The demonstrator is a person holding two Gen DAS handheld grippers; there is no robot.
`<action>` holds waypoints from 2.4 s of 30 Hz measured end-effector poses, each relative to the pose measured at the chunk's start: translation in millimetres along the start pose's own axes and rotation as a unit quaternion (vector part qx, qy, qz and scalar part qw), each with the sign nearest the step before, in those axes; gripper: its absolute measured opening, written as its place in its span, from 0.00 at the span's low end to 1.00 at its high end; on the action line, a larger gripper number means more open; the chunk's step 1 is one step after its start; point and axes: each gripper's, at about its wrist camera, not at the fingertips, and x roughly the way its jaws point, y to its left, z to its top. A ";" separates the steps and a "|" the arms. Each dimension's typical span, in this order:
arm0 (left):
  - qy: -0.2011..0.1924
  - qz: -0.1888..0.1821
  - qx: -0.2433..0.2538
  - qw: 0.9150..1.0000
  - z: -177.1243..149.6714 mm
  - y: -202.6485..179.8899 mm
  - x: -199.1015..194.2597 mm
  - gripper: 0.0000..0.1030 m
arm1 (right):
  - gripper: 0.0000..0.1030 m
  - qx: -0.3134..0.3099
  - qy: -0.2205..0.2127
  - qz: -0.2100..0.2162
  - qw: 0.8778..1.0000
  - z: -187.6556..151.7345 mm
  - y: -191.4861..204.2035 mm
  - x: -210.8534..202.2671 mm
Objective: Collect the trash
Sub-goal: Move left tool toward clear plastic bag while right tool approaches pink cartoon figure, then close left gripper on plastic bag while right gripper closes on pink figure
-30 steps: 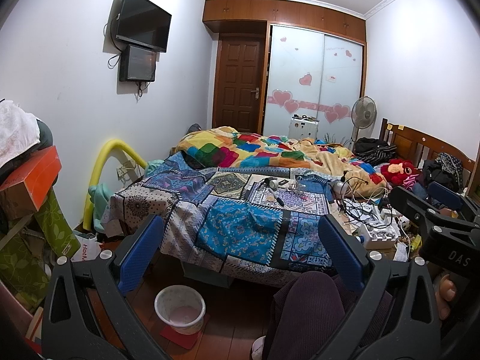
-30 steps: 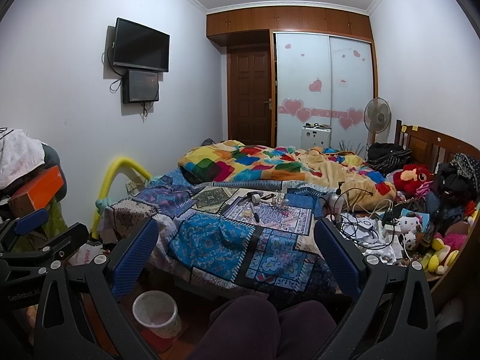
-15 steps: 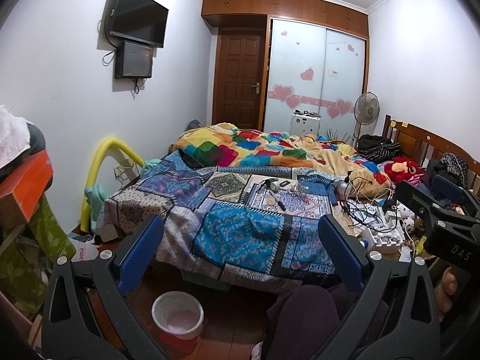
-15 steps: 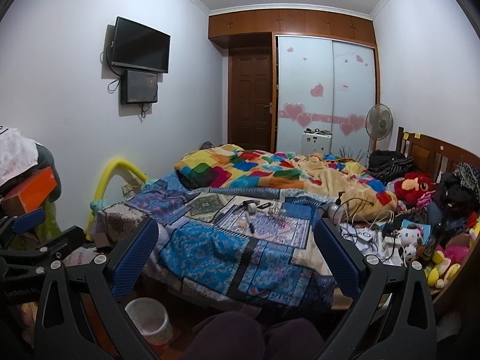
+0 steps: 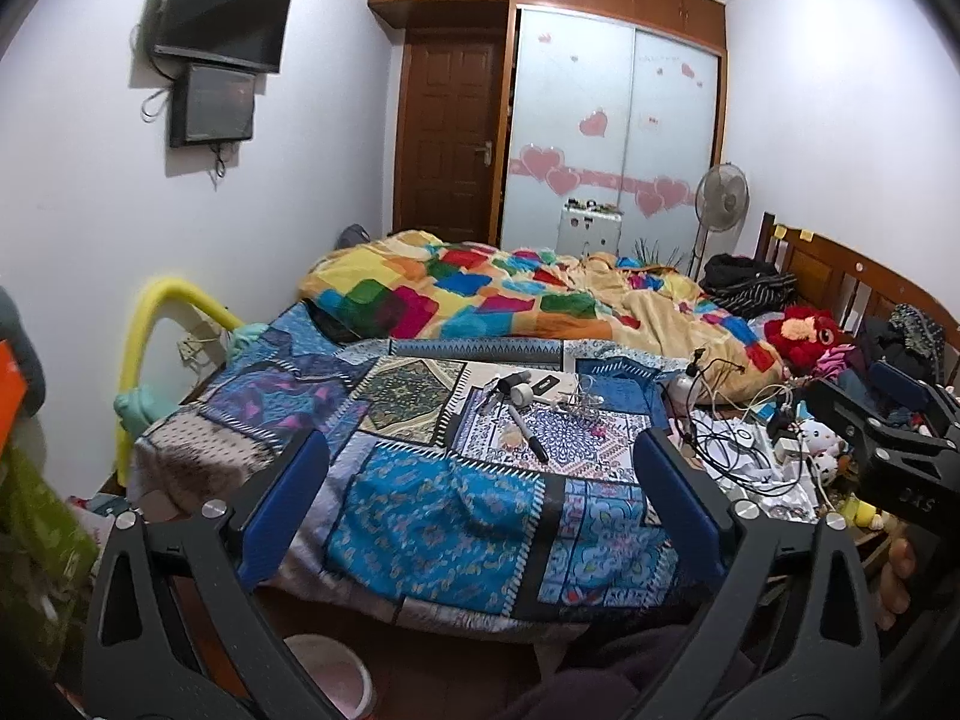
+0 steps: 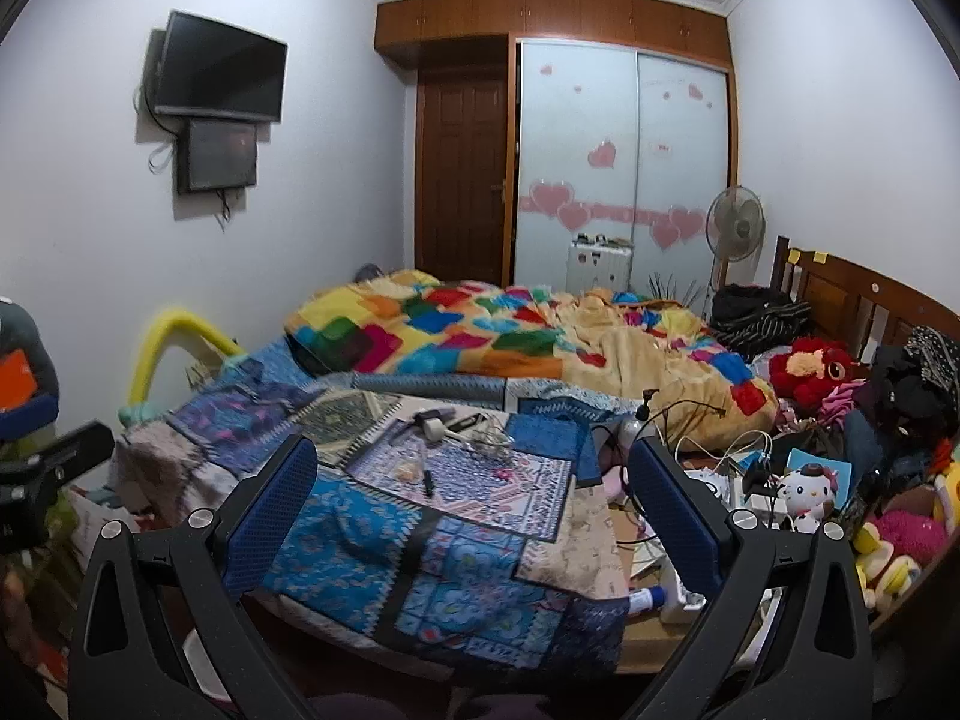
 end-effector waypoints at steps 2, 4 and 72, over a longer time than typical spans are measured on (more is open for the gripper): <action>0.016 -0.010 0.000 1.000 6.1 -4.6 28.0 0.90 | 1.00 -0.004 0.007 -0.005 1.000 1.5 -8.3 15.2; 0.033 -0.018 -0.004 0.999 8.8 -6.6 55.8 0.87 | 1.00 -0.010 0.015 -0.015 1.000 1.6 -17.7 34.5; 0.184 -0.073 -0.031 0.980 -31.1 -25.5 287.0 0.28 | 0.25 0.031 0.234 0.071 0.969 -39.0 -55.8 282.6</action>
